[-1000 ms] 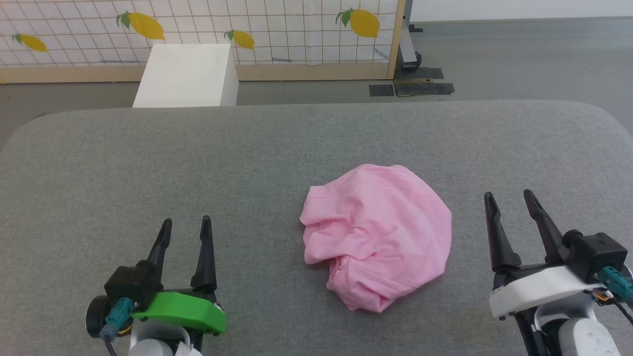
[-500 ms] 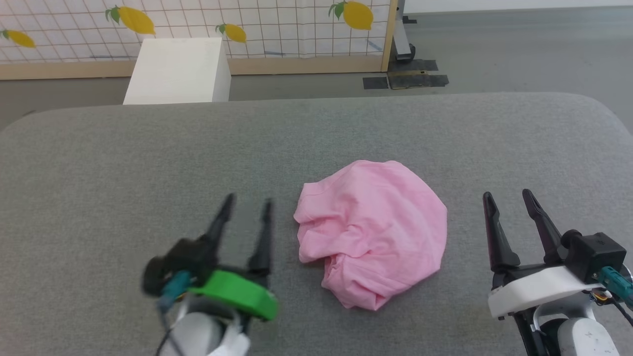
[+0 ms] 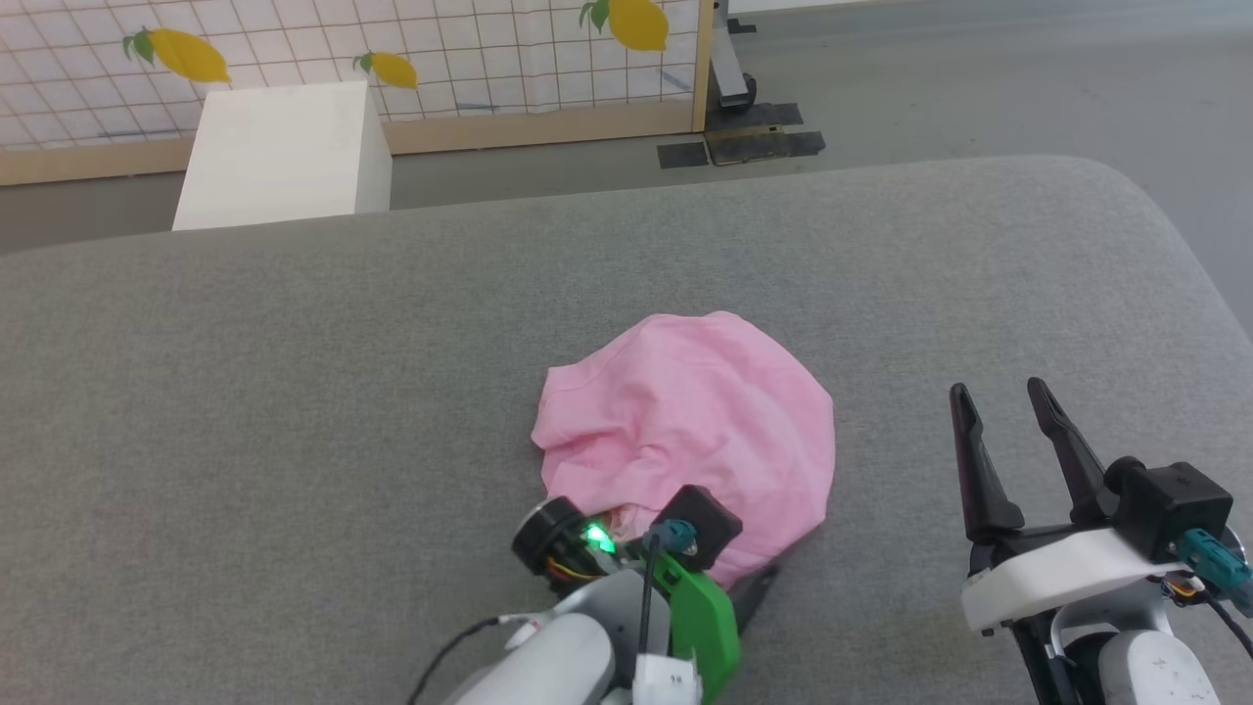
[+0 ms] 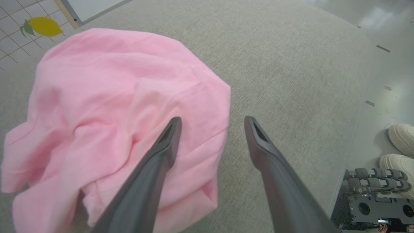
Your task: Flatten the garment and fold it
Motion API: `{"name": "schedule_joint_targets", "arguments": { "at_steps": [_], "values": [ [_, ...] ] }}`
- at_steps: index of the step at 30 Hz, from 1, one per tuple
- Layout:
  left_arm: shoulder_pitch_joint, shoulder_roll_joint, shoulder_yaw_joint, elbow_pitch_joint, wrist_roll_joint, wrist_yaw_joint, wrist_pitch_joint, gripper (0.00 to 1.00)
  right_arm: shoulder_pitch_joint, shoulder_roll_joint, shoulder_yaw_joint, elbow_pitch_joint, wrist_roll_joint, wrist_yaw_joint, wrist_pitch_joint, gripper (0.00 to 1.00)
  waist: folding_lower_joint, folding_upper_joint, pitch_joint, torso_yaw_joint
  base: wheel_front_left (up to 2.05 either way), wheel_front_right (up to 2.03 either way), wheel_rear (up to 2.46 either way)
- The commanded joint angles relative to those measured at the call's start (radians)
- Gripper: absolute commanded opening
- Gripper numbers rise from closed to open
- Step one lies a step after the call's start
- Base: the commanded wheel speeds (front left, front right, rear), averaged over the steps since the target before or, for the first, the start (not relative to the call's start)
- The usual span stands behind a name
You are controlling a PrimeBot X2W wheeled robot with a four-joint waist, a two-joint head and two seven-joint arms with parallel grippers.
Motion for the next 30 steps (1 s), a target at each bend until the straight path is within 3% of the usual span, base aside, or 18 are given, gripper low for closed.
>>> {"name": "schedule_joint_targets", "arguments": {
  "at_steps": [1,7,8,9,10,17,23,24,27,30],
  "values": [
    [-0.030,0.023,-0.011,0.021,-0.003,-0.002,0.049,1.00,-0.005,-0.001,0.000,0.003,0.003,-0.002,-0.008,1.00,0.0000,-0.0001,-0.001,-0.009,0.00,0.00,0.00],
    [-0.064,0.059,-0.060,0.050,0.038,0.016,0.251,1.00,0.000,-0.001,0.001,0.002,0.004,-0.002,-0.007,1.00,0.0000,-0.0001,-0.003,-0.017,0.00,0.00,0.00],
    [-0.066,0.063,-0.066,0.048,0.039,0.015,0.273,0.78,0.000,-0.001,0.002,0.002,0.005,-0.002,-0.007,1.00,0.0000,-0.0001,-0.002,-0.017,0.00,0.00,0.00],
    [-0.070,0.066,-0.073,0.043,0.039,0.014,0.290,0.33,0.001,-0.001,0.003,0.002,0.006,-0.002,-0.007,1.00,0.0000,-0.0001,-0.002,-0.017,0.00,0.00,0.00],
    [-0.075,0.070,-0.079,0.034,0.041,0.013,0.298,0.00,0.001,-0.001,0.004,0.002,0.007,-0.002,-0.006,1.00,0.0000,-0.0001,-0.002,-0.016,0.00,0.00,0.00],
    [-0.113,0.054,-0.076,-0.023,0.010,0.007,0.231,0.00,-0.001,-0.001,0.008,0.003,0.012,-0.002,-0.008,1.00,0.0000,-0.0001,0.000,-0.004,0.00,0.00,0.00],
    [-0.185,-0.015,0.000,-0.130,-0.070,0.004,0.003,0.00,-0.002,-0.001,0.006,0.004,0.010,-0.002,-0.008,1.00,0.0000,-0.0001,-0.001,0.010,0.00,0.00,0.00],
    [-0.222,-0.028,0.029,-0.169,-0.094,0.012,-0.080,0.00,-0.003,-0.001,0.007,0.005,0.010,-0.002,-0.006,1.00,0.0000,-0.0001,-0.004,0.015,0.00,0.00,0.00],
    [-0.259,-0.036,0.069,-0.216,-0.132,0.038,-0.171,0.00,-0.004,-0.001,0.008,0.005,0.010,-0.002,-0.006,1.00,0.0000,-0.0001,-0.009,0.022,0.00,0.00,0.00],
    [-0.272,-0.037,0.109,-0.220,-0.151,0.096,-0.192,0.00,-0.002,-0.001,0.009,0.006,0.011,-0.002,-0.006,1.00,0.0000,-0.0001,-0.015,0.031,0.00,0.00,0.00]
  ]
}}
